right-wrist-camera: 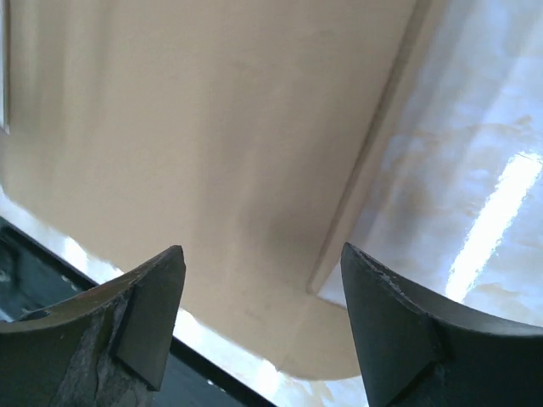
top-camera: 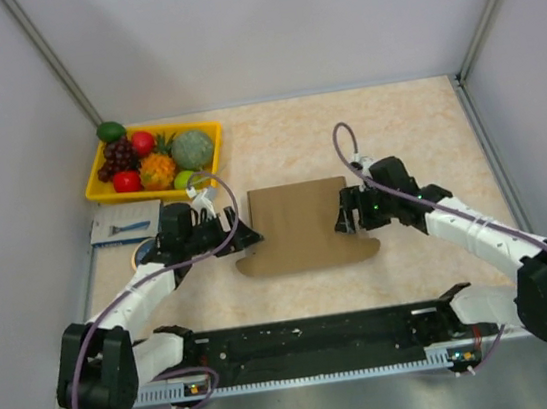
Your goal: Fold the paper box
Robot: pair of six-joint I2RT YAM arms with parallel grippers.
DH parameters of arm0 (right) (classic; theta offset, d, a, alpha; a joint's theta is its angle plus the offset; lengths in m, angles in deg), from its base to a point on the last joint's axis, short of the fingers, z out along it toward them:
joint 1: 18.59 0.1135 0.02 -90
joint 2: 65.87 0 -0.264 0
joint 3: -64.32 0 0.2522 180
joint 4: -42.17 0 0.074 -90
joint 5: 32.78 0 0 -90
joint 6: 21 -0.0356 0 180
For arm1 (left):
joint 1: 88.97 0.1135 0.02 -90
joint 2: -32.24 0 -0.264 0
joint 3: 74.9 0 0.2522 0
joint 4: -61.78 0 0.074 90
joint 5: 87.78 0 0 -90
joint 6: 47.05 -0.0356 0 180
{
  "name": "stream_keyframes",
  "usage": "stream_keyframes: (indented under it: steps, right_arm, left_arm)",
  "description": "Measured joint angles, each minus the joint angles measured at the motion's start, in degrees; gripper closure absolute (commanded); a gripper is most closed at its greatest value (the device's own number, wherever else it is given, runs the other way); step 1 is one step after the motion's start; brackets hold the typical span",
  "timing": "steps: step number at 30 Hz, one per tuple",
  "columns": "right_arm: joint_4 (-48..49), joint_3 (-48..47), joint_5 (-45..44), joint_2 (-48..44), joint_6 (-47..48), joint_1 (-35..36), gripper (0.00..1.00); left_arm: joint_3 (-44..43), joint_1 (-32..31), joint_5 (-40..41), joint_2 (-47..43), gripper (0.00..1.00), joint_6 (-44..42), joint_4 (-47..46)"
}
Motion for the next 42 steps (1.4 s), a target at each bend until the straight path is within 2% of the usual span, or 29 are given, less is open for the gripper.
stream_keyframes:
  steps: [4,9,12,16,19,22,25,26,28,29,31,32,34,36,39,42]
  right_arm:
    - [-4.15,-2.84,-12.5,-4.44,6.93,13.25,0.22]
    - [-4.2,-3.52,-31.89,-7.58,18.71,38.21,0.21]
    - [-1.18,-3.54,-42.93,-3.54,28.48,52.87,0.23]
    - [1.62,-3.67,-54.16,8.31,38.21,60.98,0.24]
    - [3.3,-3.65,-59.36,16.83,44.33,62.93,0.26]
    - [6.93,-3.5,-64.46,20.94,49.0,62.97,0.31]
    - [16.04,-2.78,-71.49,24.09,54.66,62.84,0.4]
    - [18.53,-2.45,-72.76,24.79,55.87,62.82,0.47]
    - [22.71,-1.64,-74.6,25.77,57.99,62.79,0.55]
    - [24.65,-1.09,-75.12,26.01,58.86,62.79,0.64]
    - [28.63,0.44,-76.15,26.1,60.98,62.66,0.7]
    - [30.58,1.14,-76.46,26.1,61.88,62.45,0.78]
    - [33.94,2.16,-77.05,26.1,63.98,61.99,0.86]
    - [37.0,2.84,-77.57,26.1,65.9,61.44,0.99]
    - [39.52,2.84,-78.31,25.94,68.65,60.92,1.0]
    - [36.63,2.21,-78.49,24.41,69.29,61.02,1.0]
  left_arm:
    - [0.61,0.13,6.16,-5.75,0.14,-0.48,6.38]
    - [0.61,1.16,17.68,-16.76,0.03,0.26,14.58]
    - [0.42,2.97,22.71,-22.8,0.02,2.47,18.18]
    - [-1.03,5.88,22.51,-23.78,0.02,5.53,21.77]
    - [-2.01,8.22,20.24,-21.77,0.02,7.39,23.82]
    - [-2.6,10.29,18.67,-19.82,0.02,8.59,26.08]
    - [-2.75,11.67,17.73,-19.32,0.02,9.73,27.87]
    - [-2.75,11.87,17.38,-19.37,0.02,10.27,28.04]
    - [-2.75,12.02,17.05,-19.52,0.02,11.1,28.55]
    - [-2.75,12.04,16.81,-19.54,0.02,11.56,28.83]
    - [-2.78,12.2,16.48,-19.52,0.02,12.0,29.42]
    - [-2.78,12.28,16.28,-19.52,0.02,12.15,29.7]
    - [-2.78,12.33,16.11,-19.54,0.02,12.26,29.94]
    - [-2.78,12.37,15.82,-19.56,0.02,12.41,29.97]
    - [-2.78,12.55,15.52,-19.8,0.02,12.66,29.99]
    - [-3.21,12.66,15.47,-20.79,0.02,12.48,30.23]
